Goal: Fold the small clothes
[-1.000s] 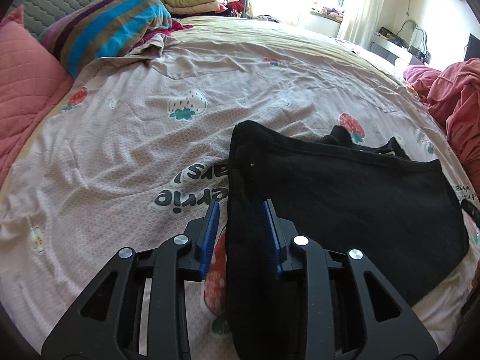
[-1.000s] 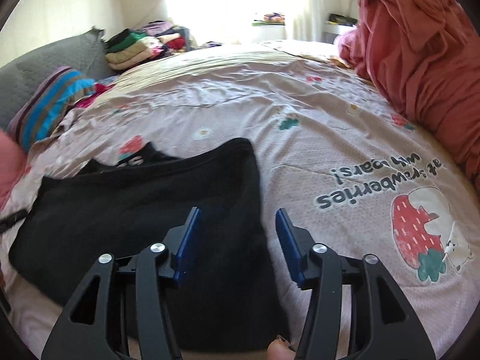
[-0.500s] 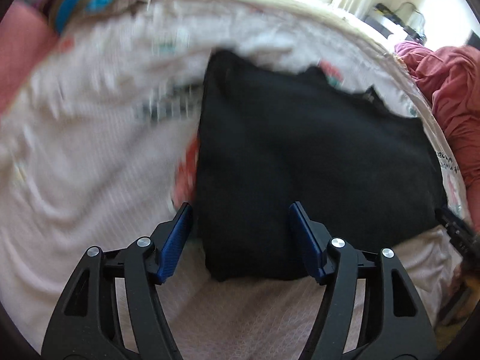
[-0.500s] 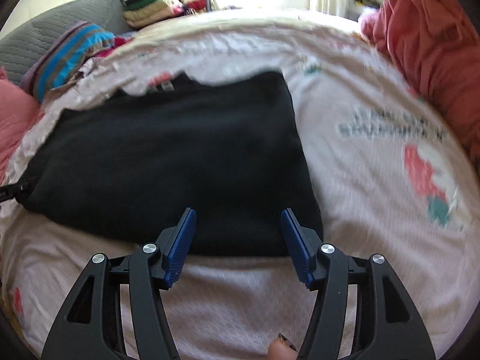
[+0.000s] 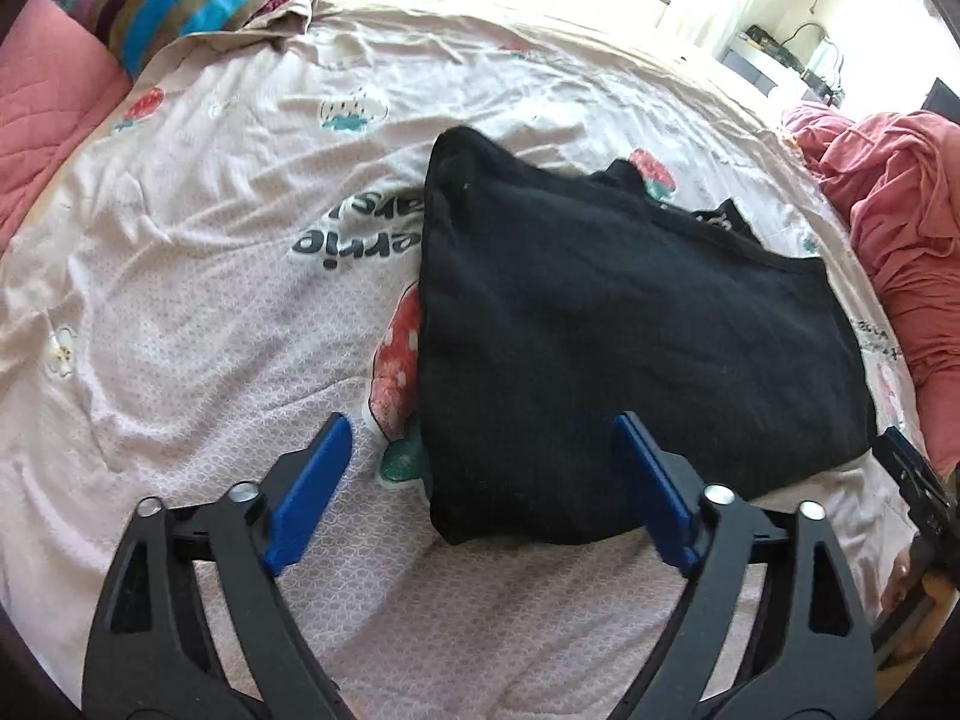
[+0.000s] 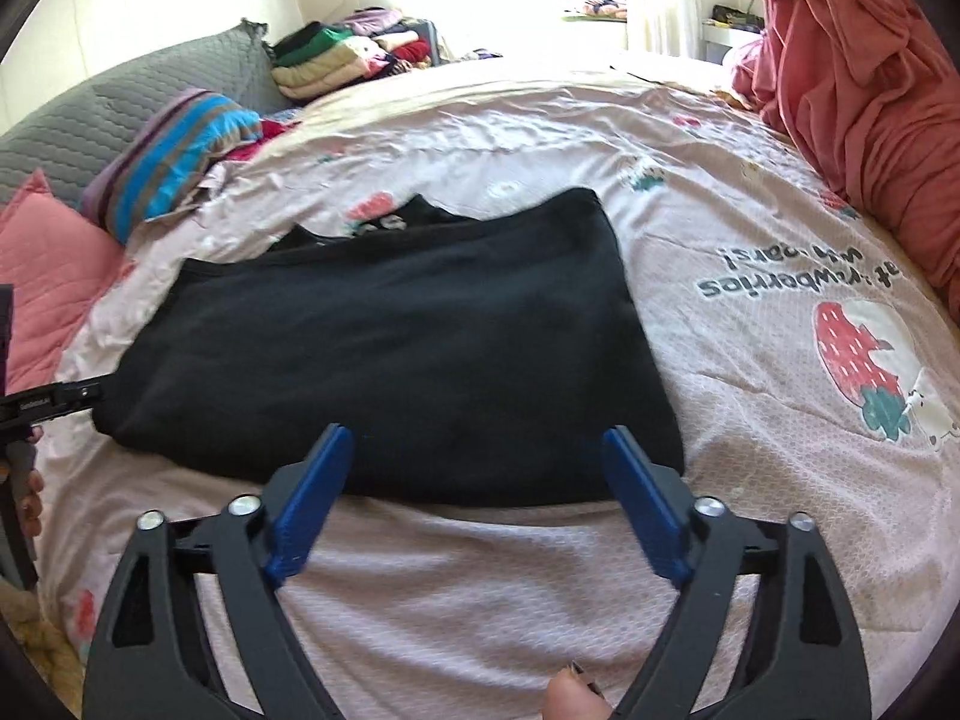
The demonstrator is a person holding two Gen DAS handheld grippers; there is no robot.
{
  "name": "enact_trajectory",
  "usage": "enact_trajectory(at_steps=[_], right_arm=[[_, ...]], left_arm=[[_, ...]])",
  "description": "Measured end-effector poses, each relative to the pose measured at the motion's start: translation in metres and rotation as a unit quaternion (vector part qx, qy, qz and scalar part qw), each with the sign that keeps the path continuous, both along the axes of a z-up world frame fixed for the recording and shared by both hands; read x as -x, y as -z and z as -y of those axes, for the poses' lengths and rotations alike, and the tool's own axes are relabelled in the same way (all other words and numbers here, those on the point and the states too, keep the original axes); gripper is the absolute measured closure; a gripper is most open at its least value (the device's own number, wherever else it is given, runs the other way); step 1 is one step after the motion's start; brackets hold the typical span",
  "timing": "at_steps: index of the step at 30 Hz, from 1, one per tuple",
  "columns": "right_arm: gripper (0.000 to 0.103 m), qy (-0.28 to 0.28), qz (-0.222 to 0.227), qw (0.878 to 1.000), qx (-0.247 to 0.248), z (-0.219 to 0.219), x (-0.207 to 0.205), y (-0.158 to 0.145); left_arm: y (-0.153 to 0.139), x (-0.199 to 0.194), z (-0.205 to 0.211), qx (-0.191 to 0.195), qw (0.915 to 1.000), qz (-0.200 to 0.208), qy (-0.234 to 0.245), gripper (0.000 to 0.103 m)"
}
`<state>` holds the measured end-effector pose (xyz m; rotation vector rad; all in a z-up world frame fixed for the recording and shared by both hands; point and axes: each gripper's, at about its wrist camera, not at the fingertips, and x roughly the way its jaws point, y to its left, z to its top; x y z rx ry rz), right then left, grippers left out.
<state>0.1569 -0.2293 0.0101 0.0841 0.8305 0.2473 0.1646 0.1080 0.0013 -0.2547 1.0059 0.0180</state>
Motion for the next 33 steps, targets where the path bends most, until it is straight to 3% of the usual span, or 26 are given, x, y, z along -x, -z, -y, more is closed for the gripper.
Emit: enact_trajectory(at_steps=[2, 21, 27, 33], right_arm=[[0.011, -0.009, 0.008, 1.000, 0.000, -0.007, 0.003, -0.006], [0.005, -0.152, 0.053, 0.987, 0.030, -0.123, 0.023, -0.025], [0.005, -0.202, 0.062, 0.976, 0.053, -0.164, 0.025, -0.022], [0.005, -0.252, 0.083, 0.958, 0.112, -0.211, 0.033, -0.009]], left_arm=[[-0.003, 0.001, 0.001, -0.007, 1.0000, 0.002, 0.000, 0.009], [-0.015, 0.006, -0.030, -0.009, 0.9986, 0.015, -0.051, 0.009], [-0.016, 0.005, -0.051, -0.005, 0.9966, 0.020, -0.080, 0.009], [-0.016, 0.002, -0.069, -0.006, 0.9945, 0.021, -0.102, 0.009]])
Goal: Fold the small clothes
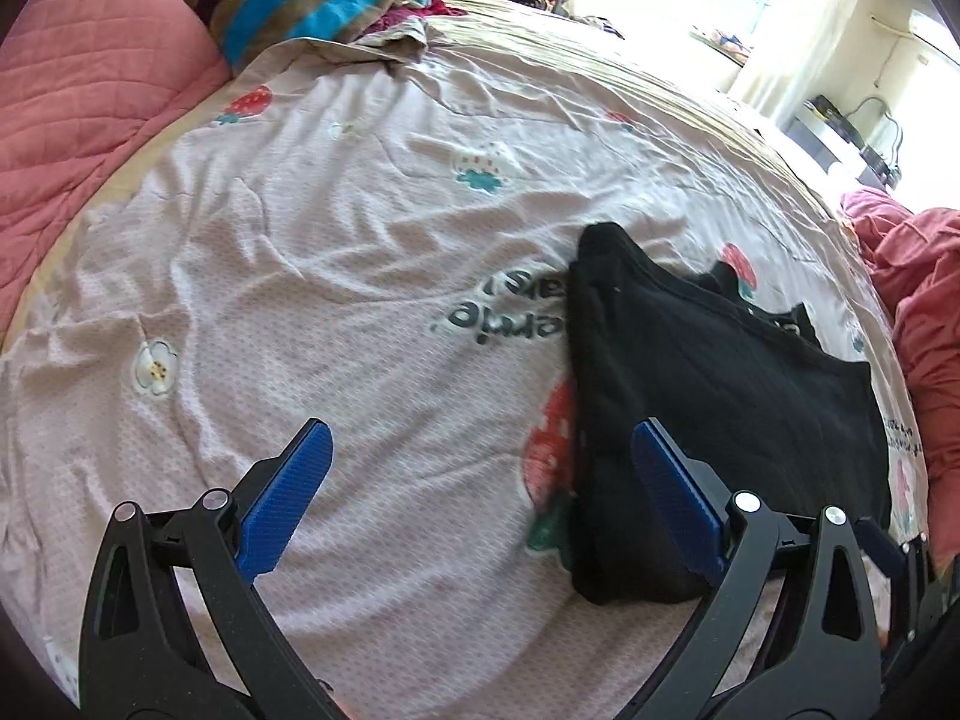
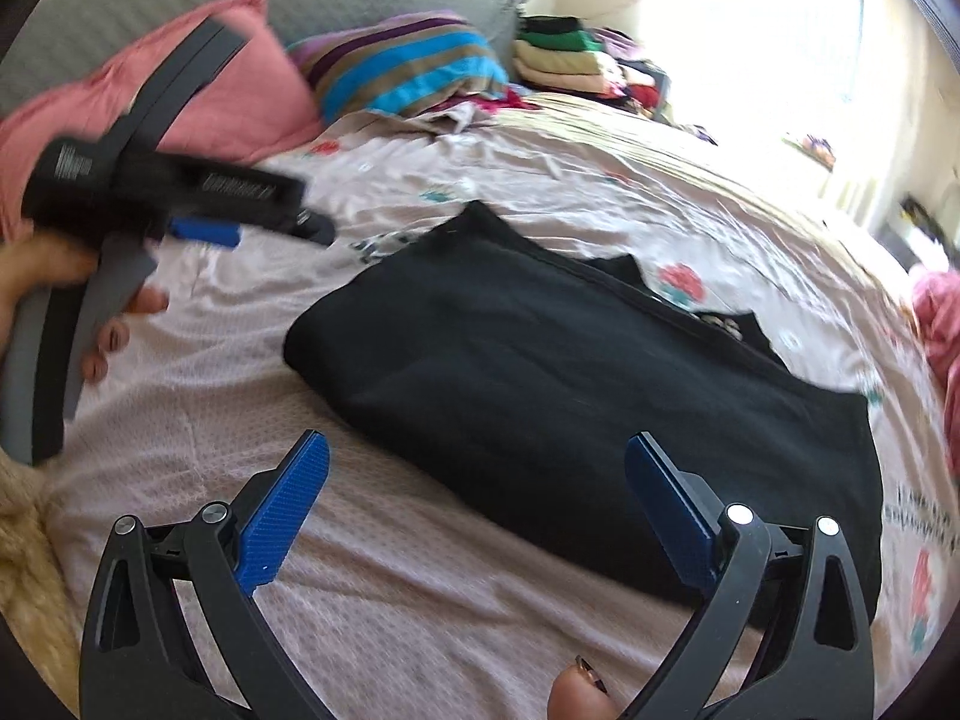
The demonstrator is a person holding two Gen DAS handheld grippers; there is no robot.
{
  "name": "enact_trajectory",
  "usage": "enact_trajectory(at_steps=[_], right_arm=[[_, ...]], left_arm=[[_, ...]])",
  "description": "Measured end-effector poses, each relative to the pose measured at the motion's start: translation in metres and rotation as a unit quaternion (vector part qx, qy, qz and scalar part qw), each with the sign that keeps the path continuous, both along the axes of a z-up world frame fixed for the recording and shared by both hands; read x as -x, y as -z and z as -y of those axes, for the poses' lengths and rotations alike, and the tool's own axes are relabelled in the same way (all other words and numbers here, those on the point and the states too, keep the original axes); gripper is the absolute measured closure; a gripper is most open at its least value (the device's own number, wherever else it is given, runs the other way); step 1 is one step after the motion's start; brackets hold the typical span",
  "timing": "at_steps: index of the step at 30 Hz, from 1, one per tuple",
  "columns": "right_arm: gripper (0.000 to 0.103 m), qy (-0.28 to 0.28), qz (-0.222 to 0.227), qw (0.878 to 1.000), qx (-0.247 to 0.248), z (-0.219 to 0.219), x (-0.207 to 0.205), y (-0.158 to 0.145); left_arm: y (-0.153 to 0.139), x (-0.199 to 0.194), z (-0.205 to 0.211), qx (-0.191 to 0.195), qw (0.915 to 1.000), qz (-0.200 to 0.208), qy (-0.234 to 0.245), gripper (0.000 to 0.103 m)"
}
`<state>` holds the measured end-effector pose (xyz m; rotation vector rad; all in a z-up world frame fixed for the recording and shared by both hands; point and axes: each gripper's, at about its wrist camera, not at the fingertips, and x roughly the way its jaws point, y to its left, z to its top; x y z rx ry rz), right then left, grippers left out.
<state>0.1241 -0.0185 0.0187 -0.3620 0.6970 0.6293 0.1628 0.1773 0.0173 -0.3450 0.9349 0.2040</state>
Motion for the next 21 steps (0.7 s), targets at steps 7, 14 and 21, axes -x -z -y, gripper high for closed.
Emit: enact_trajectory(at_steps=[7, 14, 21], right_arm=[[0.005, -0.031, 0.046, 0.996, 0.071, -0.038, -0.001, 0.021], [0.005, -0.040, 0.053, 0.990, 0.123, -0.057, -0.010, 0.047], [0.005, -0.036, 0.058, 0.989, 0.130, -0.070, -0.023, 0.055]], left_arm=[[0.001, -0.008, -0.003, -0.019, 0.9998, -0.004, 0.001, 0.009], [0.006, -0.022, -0.005, -0.049, 0.9987, -0.013, -0.001, 0.009], [0.014, -0.033, -0.008, -0.056, 0.9982, -0.024, -0.003, 0.009]])
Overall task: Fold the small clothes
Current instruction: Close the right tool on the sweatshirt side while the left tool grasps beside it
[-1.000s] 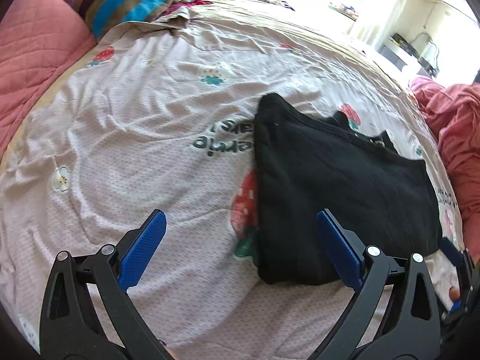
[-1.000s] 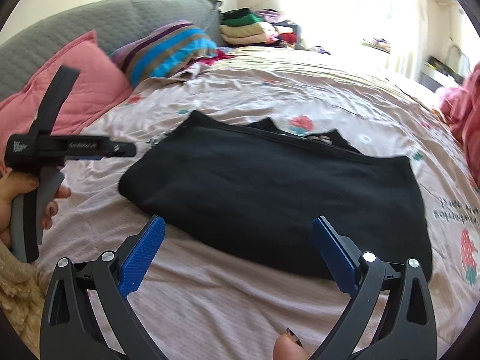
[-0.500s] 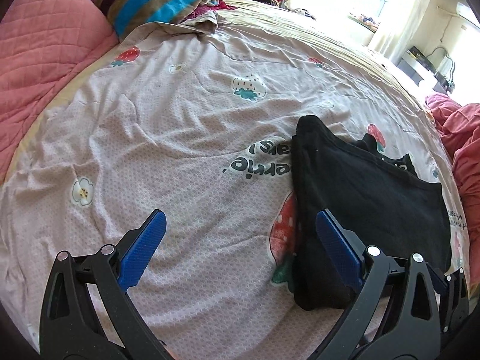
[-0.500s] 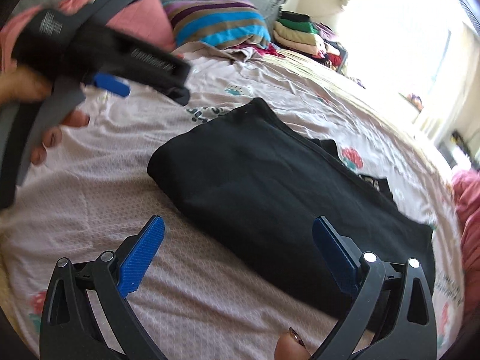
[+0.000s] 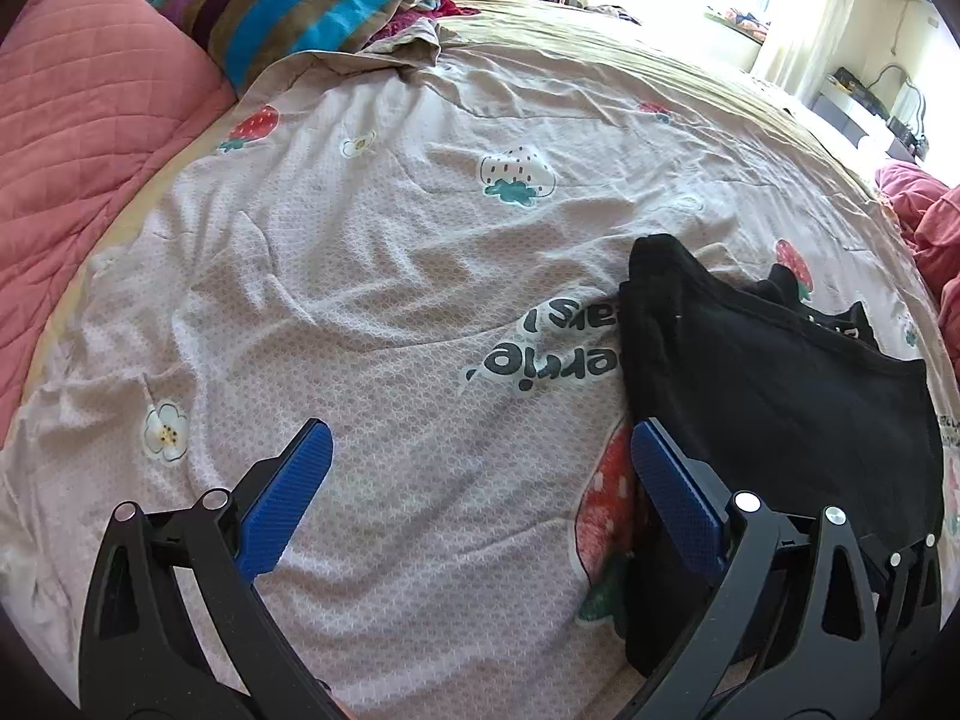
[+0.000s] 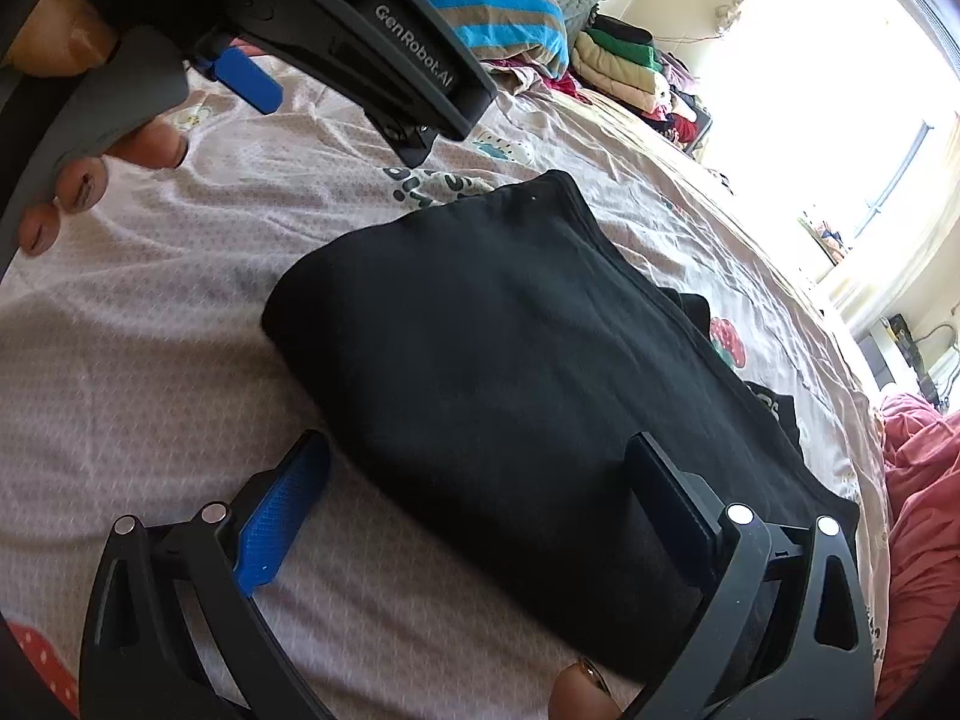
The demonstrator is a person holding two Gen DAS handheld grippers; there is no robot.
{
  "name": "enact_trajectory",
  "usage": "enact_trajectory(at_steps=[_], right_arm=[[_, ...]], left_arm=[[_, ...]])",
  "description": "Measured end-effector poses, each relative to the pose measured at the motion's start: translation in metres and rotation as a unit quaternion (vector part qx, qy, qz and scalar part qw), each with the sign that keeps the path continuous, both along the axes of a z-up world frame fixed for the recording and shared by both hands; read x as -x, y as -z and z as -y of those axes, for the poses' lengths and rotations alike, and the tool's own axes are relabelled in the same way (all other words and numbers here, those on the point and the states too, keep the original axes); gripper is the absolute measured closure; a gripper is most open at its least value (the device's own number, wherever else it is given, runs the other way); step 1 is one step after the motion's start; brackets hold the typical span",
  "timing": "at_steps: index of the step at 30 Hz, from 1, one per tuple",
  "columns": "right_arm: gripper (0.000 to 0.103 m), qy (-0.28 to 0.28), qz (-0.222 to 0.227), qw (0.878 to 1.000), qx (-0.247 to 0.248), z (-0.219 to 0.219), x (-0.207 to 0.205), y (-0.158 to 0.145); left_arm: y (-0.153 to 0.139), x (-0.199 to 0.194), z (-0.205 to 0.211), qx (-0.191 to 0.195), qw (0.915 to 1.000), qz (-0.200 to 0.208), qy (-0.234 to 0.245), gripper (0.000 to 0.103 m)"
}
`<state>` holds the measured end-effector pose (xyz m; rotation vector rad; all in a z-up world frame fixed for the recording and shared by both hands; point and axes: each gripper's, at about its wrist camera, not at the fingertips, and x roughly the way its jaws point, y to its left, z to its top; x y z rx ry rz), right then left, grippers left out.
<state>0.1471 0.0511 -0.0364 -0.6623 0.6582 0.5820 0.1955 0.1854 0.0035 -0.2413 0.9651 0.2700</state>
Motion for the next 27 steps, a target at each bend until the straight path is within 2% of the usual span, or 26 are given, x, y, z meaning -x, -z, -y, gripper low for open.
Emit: enact_trajectory(at_steps=[9, 13, 14, 16, 17, 19, 22, 27], right_arm=[[0.007, 0.006, 0.017, 1.000, -0.003, -0.012, -0.017, 0.004], [0.037, -0.001, 0.030, 0.999, -0.016, -0.008, -0.012, 0.000], [0.041, -0.001, 0.035, 0.999, -0.018, -0.006, -0.012, -0.002], [0.060, 0.000, 0.044, 0.999, -0.023, -0.002, -0.009, -0.005], [0.063, 0.001, 0.046, 0.999, -0.027, 0.000, -0.008, -0.006], [0.079, 0.001, 0.053, 0.998, -0.034, 0.005, -0.006, -0.010], [0.088, 0.003, 0.074, 0.996, -0.047, 0.013, 0.001, -0.017], [0.090, 0.017, 0.120, 0.991, -0.061, 0.030, 0.010, -0.029]], left_arm=[[0.011, -0.006, -0.002, 0.004, 0.9999, -0.015, -0.005, 0.009], [0.010, -0.008, -0.003, 0.027, 0.9996, -0.006, -0.008, 0.009], [0.010, -0.008, -0.003, 0.039, 0.9992, -0.002, -0.009, 0.009], [0.011, -0.011, -0.002, 0.085, 0.9963, 0.009, -0.006, 0.009], [0.012, -0.013, -0.001, 0.107, 0.9942, 0.013, -0.003, 0.009], [0.012, -0.017, 0.004, 0.123, 0.9923, 0.017, 0.002, 0.009], [0.010, -0.029, 0.015, 0.132, 0.9911, 0.018, 0.010, 0.009], [0.011, -0.052, 0.034, 0.174, 0.9844, 0.008, 0.026, 0.009]])
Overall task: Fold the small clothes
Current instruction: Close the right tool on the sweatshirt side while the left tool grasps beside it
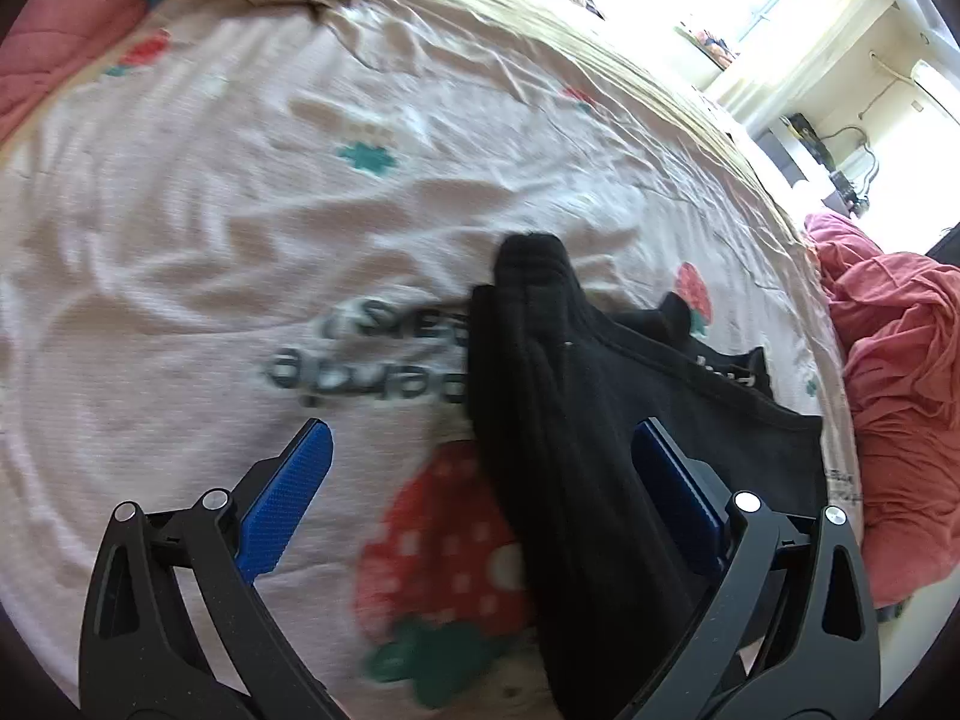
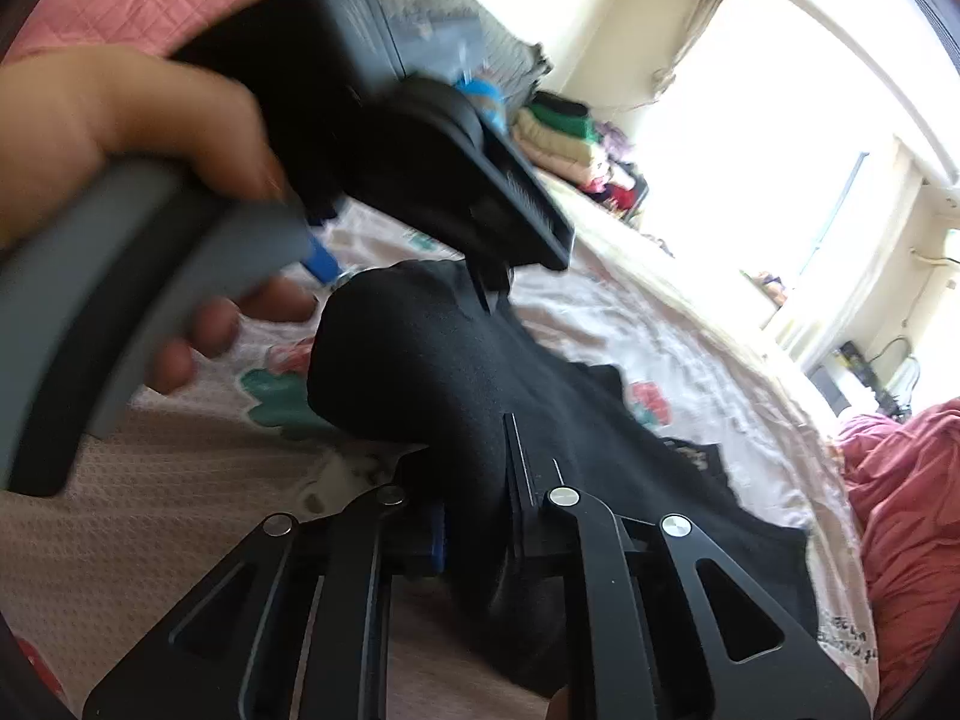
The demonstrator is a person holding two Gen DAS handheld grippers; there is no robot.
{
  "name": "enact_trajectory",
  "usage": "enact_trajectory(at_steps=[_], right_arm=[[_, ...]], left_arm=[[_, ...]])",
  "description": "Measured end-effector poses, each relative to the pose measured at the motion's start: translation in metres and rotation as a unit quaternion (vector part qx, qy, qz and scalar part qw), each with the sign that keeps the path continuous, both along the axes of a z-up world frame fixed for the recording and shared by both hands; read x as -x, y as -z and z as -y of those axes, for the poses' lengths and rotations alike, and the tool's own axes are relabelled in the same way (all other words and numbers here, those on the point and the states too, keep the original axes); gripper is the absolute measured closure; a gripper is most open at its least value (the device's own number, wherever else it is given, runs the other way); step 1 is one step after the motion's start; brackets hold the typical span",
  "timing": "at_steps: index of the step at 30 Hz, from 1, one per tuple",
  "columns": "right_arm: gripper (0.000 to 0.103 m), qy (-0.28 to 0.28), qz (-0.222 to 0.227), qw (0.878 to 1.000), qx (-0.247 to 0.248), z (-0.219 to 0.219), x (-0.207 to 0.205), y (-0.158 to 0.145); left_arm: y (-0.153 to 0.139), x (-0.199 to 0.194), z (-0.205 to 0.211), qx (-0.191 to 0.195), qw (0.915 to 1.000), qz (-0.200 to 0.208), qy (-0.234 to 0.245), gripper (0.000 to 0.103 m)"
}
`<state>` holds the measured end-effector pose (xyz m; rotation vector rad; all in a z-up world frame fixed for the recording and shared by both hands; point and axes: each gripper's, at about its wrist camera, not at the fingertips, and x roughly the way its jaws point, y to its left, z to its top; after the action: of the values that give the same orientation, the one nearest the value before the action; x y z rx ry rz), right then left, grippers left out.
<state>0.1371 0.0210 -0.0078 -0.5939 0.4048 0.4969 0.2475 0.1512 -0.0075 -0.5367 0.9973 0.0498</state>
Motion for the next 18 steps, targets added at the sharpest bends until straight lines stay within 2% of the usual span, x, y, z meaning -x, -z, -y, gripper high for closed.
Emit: enact_trajectory(at_steps=[2, 3, 4, 5, 6, 9, 12, 18], right_arm=[[0.091, 0.007, 0.012, 1.000, -0.007, 0.007, 0.000, -0.005], [0.091, 0.010, 0.015, 1.000, -0.013, 0.012, 0.000, -0.007], [0.091, 0.013, 0.016, 1.000, -0.016, 0.014, 0.002, -0.008], [0.091, 0.016, 0.016, 1.000, -0.021, 0.017, 0.001, -0.010], [0.091, 0.017, 0.015, 0.999, -0.024, 0.018, 0.001, -0.010], [0.091, 0.022, 0.012, 0.999, -0.035, 0.023, 0.003, -0.011], [0.092, 0.026, 0.020, 0.999, -0.034, 0.021, 0.006, -0.009], [0.092, 0.039, 0.021, 0.998, -0.053, 0.031, 0.010, -0.013]], left_arm=[[-0.001, -0.004, 0.010, 0.003, 1.0000, 0.007, 0.002, 0.010], [0.000, -0.004, 0.015, 0.003, 0.9999, 0.014, 0.007, 0.015], [0.001, -0.005, 0.021, 0.003, 0.9997, 0.017, 0.014, 0.023], [0.002, -0.006, 0.026, 0.003, 0.9996, 0.017, 0.021, 0.039], [0.004, -0.007, 0.031, 0.008, 0.9993, 0.020, 0.030, 0.052], [0.002, -0.005, 0.035, 0.018, 0.9985, 0.031, 0.040, 0.072], [-0.002, -0.002, 0.036, 0.021, 0.9979, 0.040, 0.046, 0.078], [-0.014, 0.001, 0.041, 0.026, 0.9965, 0.057, 0.056, 0.082]])
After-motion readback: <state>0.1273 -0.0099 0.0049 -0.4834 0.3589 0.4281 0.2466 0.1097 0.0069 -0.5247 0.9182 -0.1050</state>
